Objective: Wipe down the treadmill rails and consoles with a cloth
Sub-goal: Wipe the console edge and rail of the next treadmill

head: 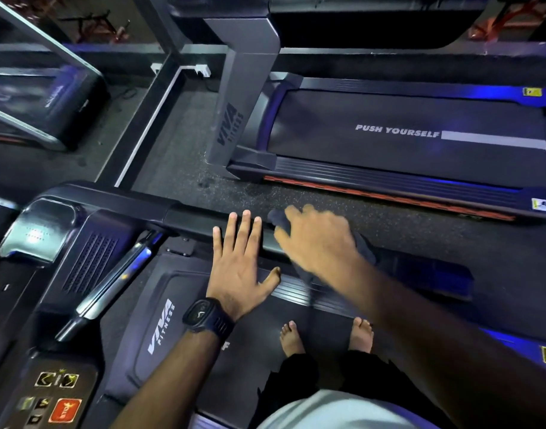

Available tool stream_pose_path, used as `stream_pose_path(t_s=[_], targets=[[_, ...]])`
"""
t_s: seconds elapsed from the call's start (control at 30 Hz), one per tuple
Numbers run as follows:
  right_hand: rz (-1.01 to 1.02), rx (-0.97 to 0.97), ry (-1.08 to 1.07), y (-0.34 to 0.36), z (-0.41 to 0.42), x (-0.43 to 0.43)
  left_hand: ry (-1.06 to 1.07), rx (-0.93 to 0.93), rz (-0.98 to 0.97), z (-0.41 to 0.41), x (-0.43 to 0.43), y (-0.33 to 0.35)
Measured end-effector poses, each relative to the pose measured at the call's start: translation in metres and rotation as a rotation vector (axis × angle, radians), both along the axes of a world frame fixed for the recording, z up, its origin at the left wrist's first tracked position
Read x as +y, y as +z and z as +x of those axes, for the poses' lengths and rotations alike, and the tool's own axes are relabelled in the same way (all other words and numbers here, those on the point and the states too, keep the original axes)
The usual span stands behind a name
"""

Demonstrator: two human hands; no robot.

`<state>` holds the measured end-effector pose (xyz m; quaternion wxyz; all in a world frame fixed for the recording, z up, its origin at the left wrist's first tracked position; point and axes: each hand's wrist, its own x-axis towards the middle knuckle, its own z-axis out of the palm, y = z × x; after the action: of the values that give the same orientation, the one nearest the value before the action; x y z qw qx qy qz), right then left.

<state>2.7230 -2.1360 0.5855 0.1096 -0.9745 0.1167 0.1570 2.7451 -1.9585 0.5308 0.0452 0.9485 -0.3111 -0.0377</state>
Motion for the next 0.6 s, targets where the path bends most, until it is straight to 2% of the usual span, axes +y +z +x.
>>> stream_pose_path(t_s=[0.1, 0.2, 0.27, 0.3, 0.37, 0.47, 0.53, 0.6], targets=[[0.168, 0.167, -0.106, 0.001, 0.016, -0.022, 0.001, -0.009, 0.009, -0.003, -0.003, 0.001], [-0.008, 0.028, -0.123, 0.0, -0.01, -0.007, 0.002, -0.009, 0.005, -0.003, -0.003, 0.001], [-0.129, -0.006, -0.017, 0.004, -0.027, 0.009, 0.003, -0.011, 0.007, -0.003, -0.003, 0.001], [-0.126, -0.032, 0.03, 0.004, -0.028, 0.01, 0.003, -0.011, 0.006, -0.003, -0.004, 0.0], [-0.003, -0.053, 0.055, 0.001, -0.011, -0.004, 0.007, -0.011, 0.002, -0.003, -0.004, 0.0], [0.184, 0.157, -0.028, -0.002, 0.013, -0.033, 0.003, -0.016, -0.001, -0.005, -0.007, 0.001], [0.123, 0.134, -0.091, -0.001, 0.002, -0.033, -0.017, -0.015, -0.01, -0.007, -0.008, 0.001], [-0.058, -0.03, -0.061, -0.002, -0.023, -0.014, -0.021, -0.014, -0.015, -0.008, -0.008, 0.001]])
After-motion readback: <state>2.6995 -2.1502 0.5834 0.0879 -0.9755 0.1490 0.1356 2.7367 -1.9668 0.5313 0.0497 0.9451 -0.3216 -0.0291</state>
